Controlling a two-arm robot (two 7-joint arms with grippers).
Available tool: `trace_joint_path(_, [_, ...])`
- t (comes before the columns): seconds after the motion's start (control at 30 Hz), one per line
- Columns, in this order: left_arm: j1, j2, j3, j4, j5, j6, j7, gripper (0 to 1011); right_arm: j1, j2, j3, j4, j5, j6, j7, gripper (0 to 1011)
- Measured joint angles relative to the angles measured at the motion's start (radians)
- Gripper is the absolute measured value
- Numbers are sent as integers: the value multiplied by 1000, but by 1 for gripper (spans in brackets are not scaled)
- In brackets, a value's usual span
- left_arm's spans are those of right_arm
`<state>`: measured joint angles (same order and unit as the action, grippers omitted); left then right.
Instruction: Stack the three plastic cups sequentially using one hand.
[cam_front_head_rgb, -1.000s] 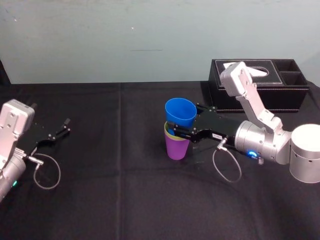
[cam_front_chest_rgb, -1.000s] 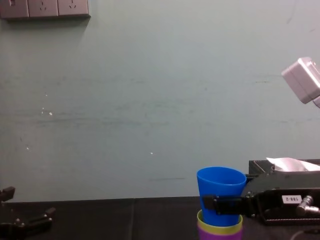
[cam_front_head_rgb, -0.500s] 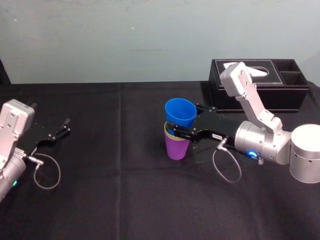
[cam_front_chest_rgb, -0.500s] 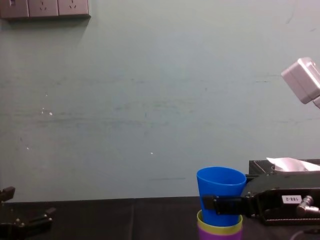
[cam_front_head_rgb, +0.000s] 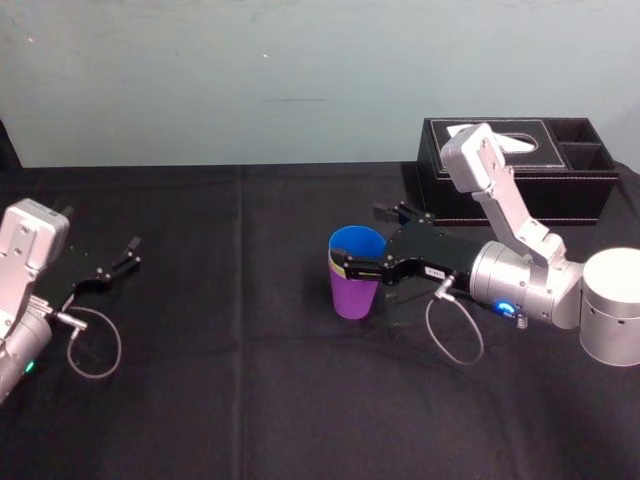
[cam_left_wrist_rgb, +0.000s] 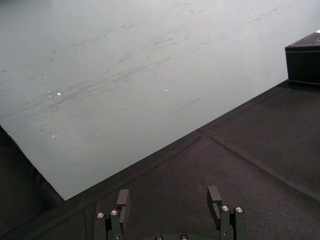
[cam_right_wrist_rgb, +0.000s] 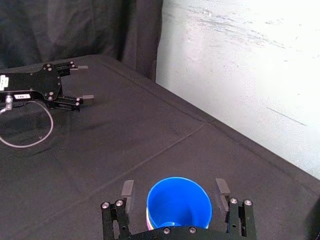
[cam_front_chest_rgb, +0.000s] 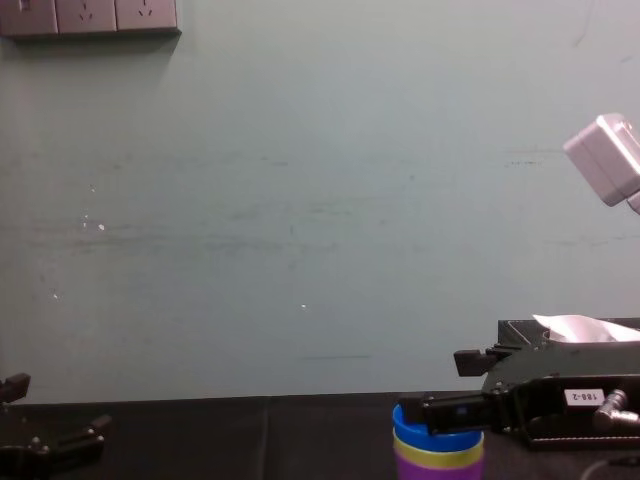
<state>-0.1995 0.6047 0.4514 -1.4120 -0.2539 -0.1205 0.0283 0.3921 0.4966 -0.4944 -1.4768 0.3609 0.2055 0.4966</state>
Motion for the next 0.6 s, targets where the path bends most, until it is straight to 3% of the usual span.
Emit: trace_joint_path(0.6, [0, 0, 0, 0, 0, 0, 0, 1011, -14, 8, 17, -13, 2, -10, -4, 1000])
